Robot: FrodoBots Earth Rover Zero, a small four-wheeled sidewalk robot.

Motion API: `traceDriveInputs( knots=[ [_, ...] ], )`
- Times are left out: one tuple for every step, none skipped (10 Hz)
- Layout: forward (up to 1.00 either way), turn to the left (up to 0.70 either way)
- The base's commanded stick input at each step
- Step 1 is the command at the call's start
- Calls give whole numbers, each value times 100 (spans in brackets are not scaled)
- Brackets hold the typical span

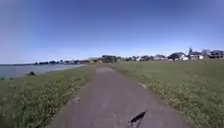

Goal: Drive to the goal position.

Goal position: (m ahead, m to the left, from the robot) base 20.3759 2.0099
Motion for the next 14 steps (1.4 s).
traceDriveInputs(
  knots=[
    [70,0],
    [70,0],
    [70,0],
    [70,0],
    [70,0],
    [70,0],
    [70,0],
    [70,0],
    [70,0],
    [70,0],
    [70,0],
    [70,0],
    [70,0],
    [70,0]
  ],
)
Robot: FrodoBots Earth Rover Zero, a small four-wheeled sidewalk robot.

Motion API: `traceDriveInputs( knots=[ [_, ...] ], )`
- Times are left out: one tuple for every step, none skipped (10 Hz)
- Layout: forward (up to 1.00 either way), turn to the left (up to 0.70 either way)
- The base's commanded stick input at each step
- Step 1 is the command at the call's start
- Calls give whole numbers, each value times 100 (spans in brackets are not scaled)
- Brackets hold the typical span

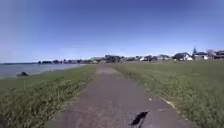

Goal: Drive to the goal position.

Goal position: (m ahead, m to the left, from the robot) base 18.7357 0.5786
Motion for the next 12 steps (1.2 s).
traceDriveInputs(
  knots=[
    [70,0],
    [70,0],
    [70,0],
    [70,0],
    [70,0],
    [70,0],
    [70,0],
    [70,0],
    [70,0],
    [70,0],
    [70,0],
    [70,0]
  ],
)
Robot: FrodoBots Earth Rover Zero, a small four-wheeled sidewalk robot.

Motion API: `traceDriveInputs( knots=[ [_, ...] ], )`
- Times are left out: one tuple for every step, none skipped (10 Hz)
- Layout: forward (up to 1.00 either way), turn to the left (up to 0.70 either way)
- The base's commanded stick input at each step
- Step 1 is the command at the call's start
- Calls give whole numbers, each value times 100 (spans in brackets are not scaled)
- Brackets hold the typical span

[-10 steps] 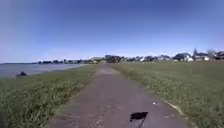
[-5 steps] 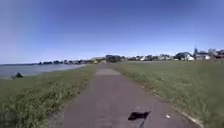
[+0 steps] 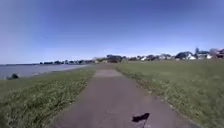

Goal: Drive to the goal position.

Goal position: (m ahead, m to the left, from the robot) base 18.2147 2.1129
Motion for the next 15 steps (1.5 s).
traceDriveInputs(
  knots=[
    [70,0],
    [70,0],
    [70,0],
    [70,0],
    [70,0],
    [70,0],
    [70,0],
    [70,0],
    [70,0],
    [70,0],
    [70,0],
    [70,0],
    [70,0],
    [70,0],
    [70,0]
  ],
)
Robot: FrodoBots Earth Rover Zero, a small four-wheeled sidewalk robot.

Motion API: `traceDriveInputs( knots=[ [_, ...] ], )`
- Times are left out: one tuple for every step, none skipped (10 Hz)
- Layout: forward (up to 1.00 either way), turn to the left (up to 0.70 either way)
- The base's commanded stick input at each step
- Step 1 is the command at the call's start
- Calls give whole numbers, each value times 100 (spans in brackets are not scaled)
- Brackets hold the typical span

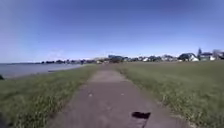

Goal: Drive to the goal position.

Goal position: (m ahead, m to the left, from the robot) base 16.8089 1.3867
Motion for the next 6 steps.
traceDriveInputs(
  knots=[
    [70,0],
    [70,0],
    [70,0],
    [70,0],
    [70,0],
    [70,0]
  ],
)
